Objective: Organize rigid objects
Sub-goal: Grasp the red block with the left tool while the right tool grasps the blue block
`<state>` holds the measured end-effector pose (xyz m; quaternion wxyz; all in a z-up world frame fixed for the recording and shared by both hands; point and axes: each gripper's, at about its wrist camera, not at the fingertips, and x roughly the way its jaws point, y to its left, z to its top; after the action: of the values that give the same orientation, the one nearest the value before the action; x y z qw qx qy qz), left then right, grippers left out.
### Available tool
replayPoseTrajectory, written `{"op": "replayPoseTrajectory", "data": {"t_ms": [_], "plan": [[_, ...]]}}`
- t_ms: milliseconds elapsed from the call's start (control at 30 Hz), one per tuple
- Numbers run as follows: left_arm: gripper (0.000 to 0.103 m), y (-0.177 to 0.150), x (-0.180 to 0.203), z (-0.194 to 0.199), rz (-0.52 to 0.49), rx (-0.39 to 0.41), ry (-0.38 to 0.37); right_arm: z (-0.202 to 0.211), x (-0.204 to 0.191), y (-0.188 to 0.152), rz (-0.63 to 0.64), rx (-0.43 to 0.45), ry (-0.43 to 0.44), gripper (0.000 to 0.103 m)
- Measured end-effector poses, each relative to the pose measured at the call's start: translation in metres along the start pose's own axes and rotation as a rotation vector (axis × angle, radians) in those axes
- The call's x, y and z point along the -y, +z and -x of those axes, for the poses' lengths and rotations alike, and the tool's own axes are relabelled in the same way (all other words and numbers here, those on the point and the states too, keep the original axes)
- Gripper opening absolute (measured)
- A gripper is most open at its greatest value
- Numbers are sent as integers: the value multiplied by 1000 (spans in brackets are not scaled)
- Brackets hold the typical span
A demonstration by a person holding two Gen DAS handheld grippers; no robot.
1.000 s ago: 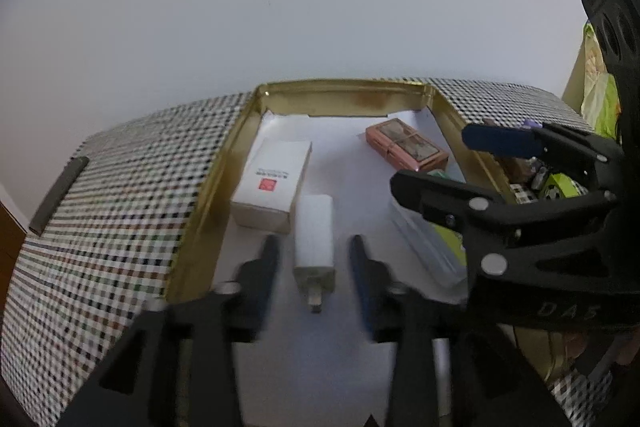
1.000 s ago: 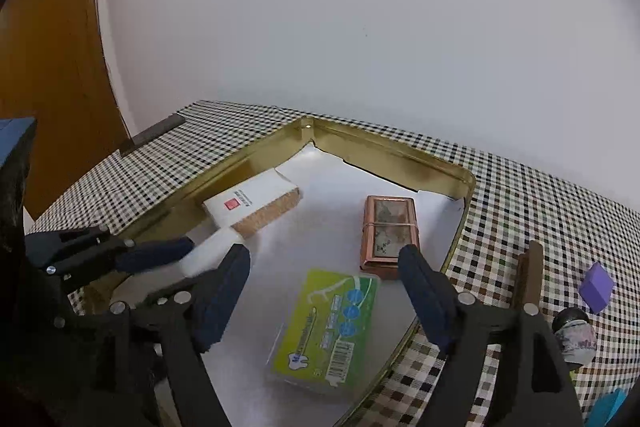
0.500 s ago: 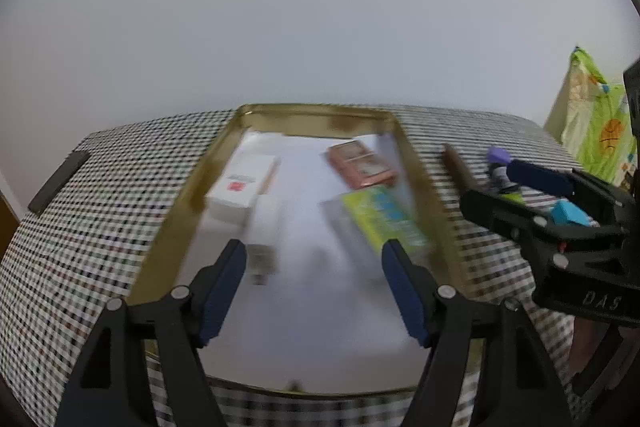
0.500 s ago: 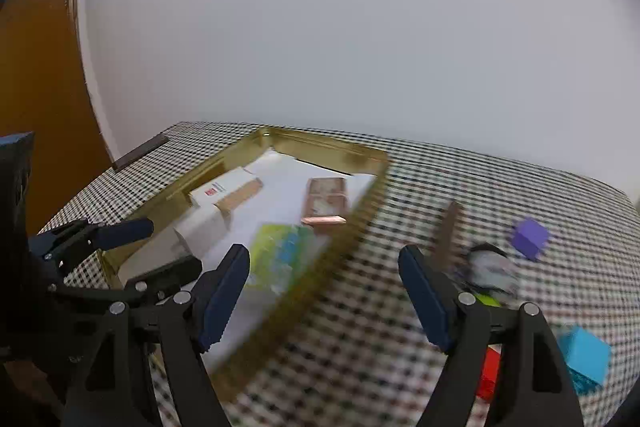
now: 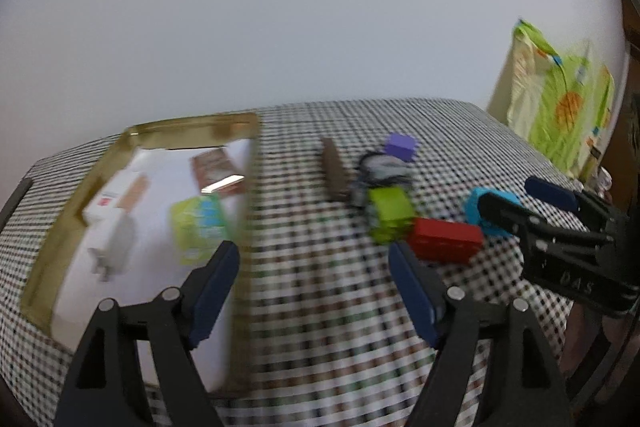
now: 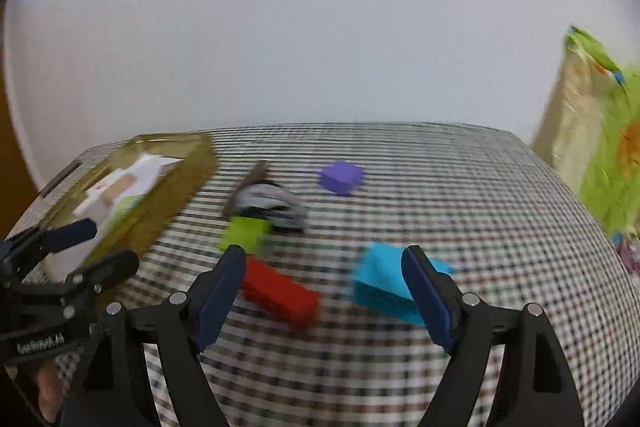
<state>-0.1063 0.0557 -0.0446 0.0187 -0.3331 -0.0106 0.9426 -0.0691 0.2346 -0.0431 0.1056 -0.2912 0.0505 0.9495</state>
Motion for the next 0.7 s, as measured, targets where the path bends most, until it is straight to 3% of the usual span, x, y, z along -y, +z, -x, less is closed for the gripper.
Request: {"op": "replayPoseTrajectory", "data": {"t_ms": [333, 700], "plan": [[78, 4, 52, -25, -29, -76, -85, -3, 51, -7, -109, -29, -148, 89], [78, 3, 86, -49, -77, -142, -116, -13, 71, -12, -180, -85, -164, 89]]}}
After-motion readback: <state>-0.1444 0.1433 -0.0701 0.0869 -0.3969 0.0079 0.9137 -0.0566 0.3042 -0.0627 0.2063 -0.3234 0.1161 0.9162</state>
